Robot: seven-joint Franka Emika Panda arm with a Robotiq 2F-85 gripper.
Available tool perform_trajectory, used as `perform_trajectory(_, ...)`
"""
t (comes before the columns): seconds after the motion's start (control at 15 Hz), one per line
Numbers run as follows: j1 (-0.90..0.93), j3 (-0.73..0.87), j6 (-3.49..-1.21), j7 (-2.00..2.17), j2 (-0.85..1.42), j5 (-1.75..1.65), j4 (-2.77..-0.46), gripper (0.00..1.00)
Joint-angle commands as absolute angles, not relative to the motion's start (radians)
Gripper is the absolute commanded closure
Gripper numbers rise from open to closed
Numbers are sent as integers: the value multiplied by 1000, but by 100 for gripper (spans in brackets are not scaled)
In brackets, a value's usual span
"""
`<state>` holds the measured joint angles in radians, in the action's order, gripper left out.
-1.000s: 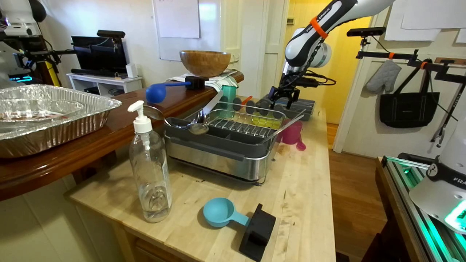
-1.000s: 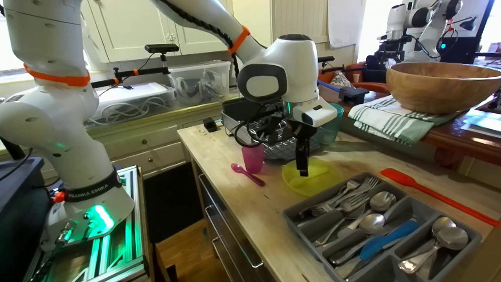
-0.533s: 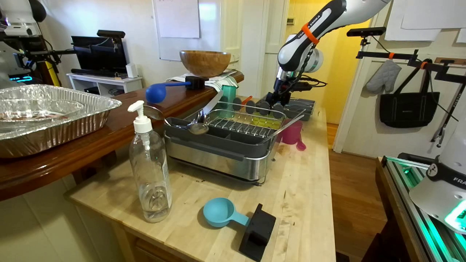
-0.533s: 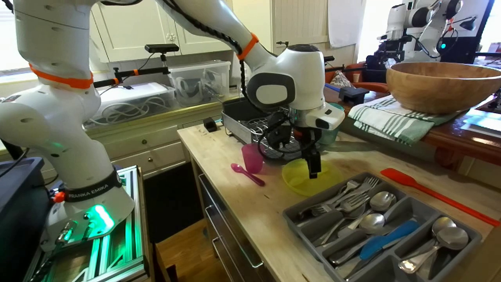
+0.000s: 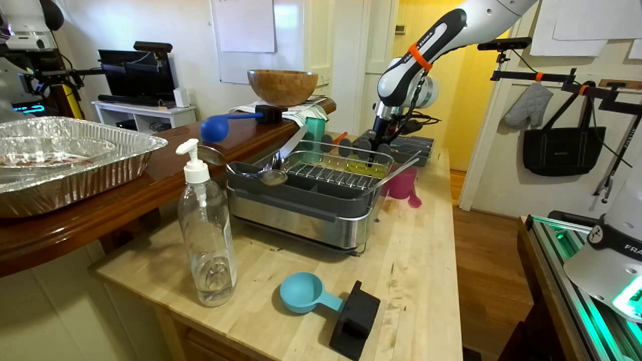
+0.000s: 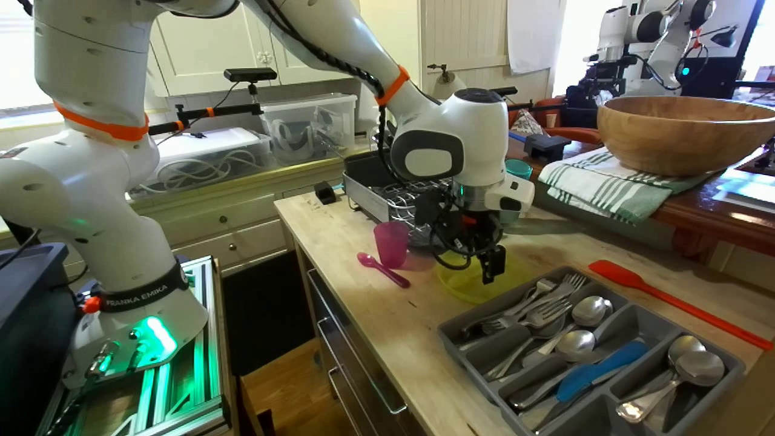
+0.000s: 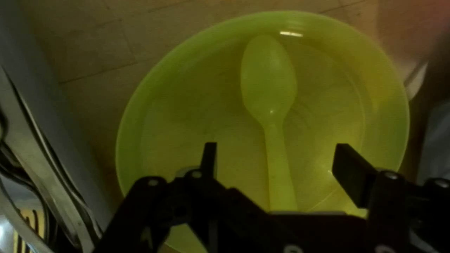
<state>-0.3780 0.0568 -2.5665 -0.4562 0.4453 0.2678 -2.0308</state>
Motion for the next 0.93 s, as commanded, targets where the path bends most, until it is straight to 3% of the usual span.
perform_trajectory(0.0,-405,28,-2532,-521,473,264,-2002,48)
perform_trajectory(0.47,-398,39,-2493,-552,476,230,-1987,99)
perform_trajectory(0.87,-388,66,-2432,-533,449,195,-1961,99)
